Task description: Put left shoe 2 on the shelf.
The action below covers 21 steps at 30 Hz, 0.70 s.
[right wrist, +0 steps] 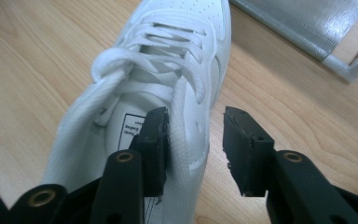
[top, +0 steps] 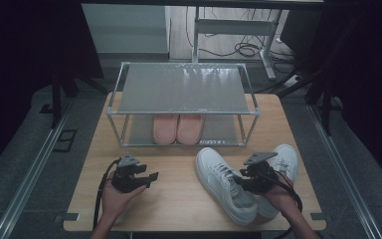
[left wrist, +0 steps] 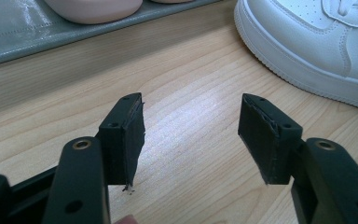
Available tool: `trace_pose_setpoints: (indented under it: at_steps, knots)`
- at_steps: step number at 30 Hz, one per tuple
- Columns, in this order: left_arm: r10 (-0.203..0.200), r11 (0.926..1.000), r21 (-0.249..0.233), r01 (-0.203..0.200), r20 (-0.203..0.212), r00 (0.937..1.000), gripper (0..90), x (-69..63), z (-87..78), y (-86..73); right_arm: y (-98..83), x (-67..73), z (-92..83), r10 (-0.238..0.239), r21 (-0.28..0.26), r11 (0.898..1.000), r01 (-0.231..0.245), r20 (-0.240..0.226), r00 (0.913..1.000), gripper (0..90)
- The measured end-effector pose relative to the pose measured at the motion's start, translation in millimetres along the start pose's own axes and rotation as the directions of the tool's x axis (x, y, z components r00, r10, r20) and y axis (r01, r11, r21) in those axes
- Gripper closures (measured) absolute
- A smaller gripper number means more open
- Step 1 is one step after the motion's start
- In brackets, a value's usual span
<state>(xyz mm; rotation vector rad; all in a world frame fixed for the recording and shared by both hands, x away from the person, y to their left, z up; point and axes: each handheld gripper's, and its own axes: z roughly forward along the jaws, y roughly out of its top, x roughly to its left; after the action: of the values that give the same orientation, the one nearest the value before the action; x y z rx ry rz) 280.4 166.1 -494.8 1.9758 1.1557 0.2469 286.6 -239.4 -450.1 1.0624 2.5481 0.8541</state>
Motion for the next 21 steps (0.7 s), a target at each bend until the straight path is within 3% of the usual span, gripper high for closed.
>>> trace_pose_setpoints:
  at_steps: [8,12,21]
  knots:
    - [0.003,1.0,0.002,-0.003,0.003,1.0,40.7,-0.9,0.7,0.0,3.8,1.6,5.2,-0.014,0.05,0.999,0.013,0.003,0.9999,66.7]
    - [0.003,1.0,0.001,-0.003,0.002,1.0,40.6,-0.5,0.4,0.1,4.6,2.5,10.1,-0.032,0.104,0.994,0.032,-0.001,0.9995,69.2]
    - [0.001,1.0,-0.003,-0.001,-0.001,1.0,40.6,0.3,-0.8,0.2,5.1,5.2,10.4,-0.038,0.113,0.993,0.034,0.027,0.9989,76.6]
